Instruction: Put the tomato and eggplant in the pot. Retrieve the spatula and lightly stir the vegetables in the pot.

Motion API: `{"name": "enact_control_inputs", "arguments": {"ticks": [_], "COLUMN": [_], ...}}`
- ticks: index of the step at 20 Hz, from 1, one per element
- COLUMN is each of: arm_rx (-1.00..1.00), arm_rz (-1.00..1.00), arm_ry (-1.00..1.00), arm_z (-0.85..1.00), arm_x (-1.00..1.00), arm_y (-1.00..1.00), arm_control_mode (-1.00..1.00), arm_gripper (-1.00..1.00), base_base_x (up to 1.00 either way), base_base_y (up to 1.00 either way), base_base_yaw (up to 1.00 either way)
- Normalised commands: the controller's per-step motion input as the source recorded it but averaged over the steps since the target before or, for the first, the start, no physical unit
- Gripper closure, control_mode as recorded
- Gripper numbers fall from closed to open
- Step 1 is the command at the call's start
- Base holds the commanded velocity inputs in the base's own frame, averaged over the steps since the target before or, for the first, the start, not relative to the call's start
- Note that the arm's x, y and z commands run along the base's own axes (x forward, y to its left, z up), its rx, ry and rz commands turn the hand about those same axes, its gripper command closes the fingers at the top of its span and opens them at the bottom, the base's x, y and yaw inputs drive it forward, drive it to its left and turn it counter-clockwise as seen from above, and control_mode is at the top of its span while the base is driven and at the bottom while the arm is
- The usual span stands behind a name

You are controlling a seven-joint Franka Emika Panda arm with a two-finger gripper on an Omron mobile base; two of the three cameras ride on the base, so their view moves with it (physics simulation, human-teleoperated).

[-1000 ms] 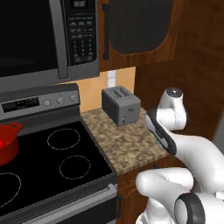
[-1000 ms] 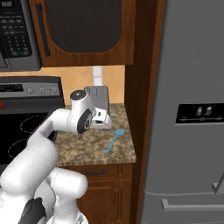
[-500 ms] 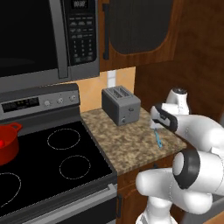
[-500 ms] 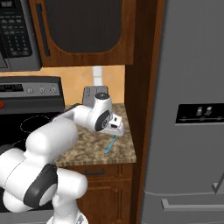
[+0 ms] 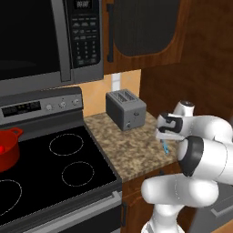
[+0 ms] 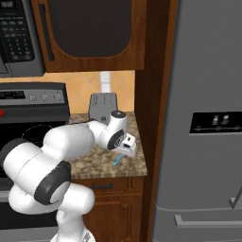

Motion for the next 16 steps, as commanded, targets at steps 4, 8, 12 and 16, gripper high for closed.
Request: {"name": "enact_control_inputs", "arguments": {"ticks": [4,8,12,16], "arm_rx": [-0.05,0.0,0.0,0.0], "arm_rz": [-0.05,-0.03,-0.02,-0.02], "arm_ry": [0.0,0.0,0.0,0.0], "arm_z": [-0.45,-0.45,-0.36,-0.17], "arm_x": [0.15,0.15,0.13,0.09], "arm_y": [0.0,0.0,0.0,0.0], "arm_control_mode": [-1.0,-1.0,-1.0,-1.0], "arm_gripper": [-1.0,-1.0,-1.0,-1.0], "base_base_x": [0.0,0.0,0.0,0.0], "base_base_y": [0.0,0.0,0.0,0.0], "base_base_yaw": [0.0,0.0,0.0,0.0]}}
